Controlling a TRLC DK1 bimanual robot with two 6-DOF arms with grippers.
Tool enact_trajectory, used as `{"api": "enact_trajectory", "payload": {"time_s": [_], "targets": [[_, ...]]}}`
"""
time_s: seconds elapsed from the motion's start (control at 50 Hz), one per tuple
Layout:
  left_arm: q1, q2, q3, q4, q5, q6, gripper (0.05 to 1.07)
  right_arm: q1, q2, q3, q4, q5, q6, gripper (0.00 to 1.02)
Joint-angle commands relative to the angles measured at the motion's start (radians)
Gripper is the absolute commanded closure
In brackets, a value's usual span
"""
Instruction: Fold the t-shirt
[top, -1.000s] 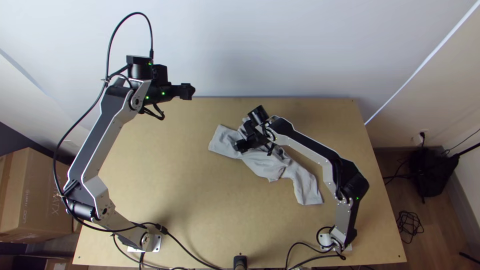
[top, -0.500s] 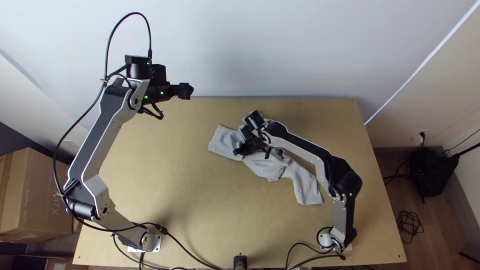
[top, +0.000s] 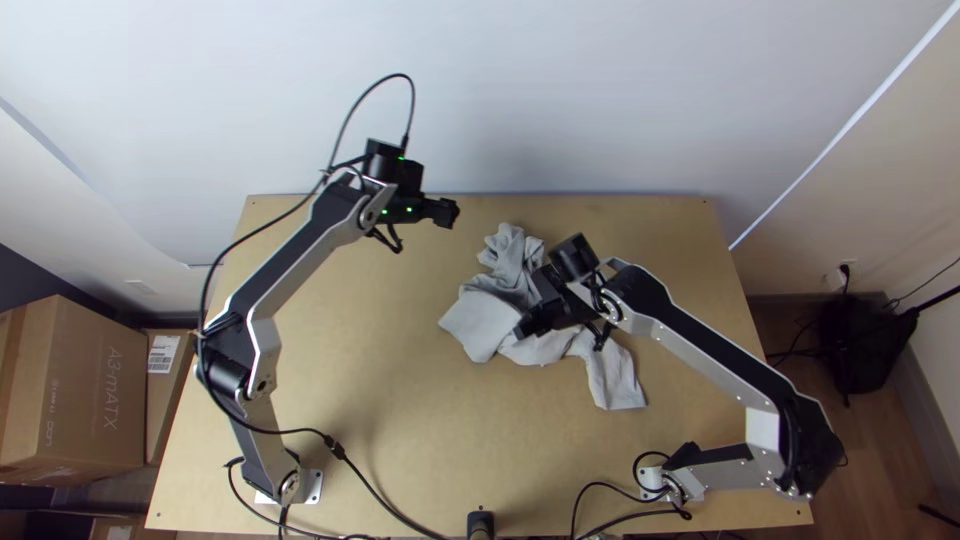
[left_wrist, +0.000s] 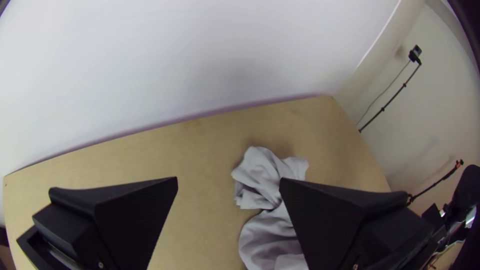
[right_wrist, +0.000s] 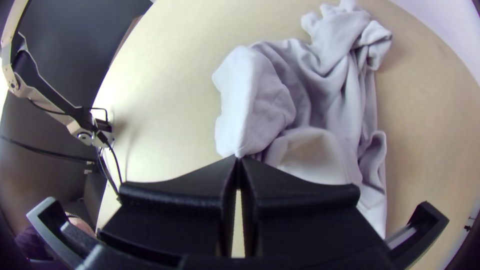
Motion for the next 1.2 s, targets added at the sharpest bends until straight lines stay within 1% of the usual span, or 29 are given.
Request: {"api": "enact_trajectory", "payload": {"time_s": [0.0,0.08,0.46,0.66,0.8,0.92,1.0,1.18], "targets": [[-0.041,0.061,0.064,0.018,0.010,-0.013,0.10,0.000,-0.093,-0.044,-0.061,-0.009,-0.035,1.00],[-0.061,0.104,0.094,0.018,0.010,-0.025,0.10,0.000,-0.144,-0.058,-0.120,-0.009,-0.043,1.00],[-0.129,0.294,0.235,0.015,0.037,-0.051,0.10,-0.003,-0.325,-0.082,-0.293,-0.010,-0.035,1.00],[-0.158,0.392,0.350,0.015,0.037,-0.065,0.10,-0.001,-0.374,-0.081,-0.420,-0.049,-0.038,1.00],[-0.182,0.435,0.360,0.063,0.033,-0.065,0.10,-0.001,-0.408,-0.111,-0.463,-0.063,-0.048,1.00],[-0.201,0.468,0.360,0.101,0.016,-0.065,0.10,-0.001,-0.432,-0.122,-0.497,-0.086,-0.058,1.00],[-0.211,0.491,0.360,0.140,-0.029,-0.060,0.10,0.000,-0.449,-0.128,-0.498,-0.101,-0.055,1.00],[-0.218,0.532,0.377,0.198,-0.110,-0.057,0.11,0.005,-0.472,-0.136,-0.498,-0.102,-0.041,1.00]]}}
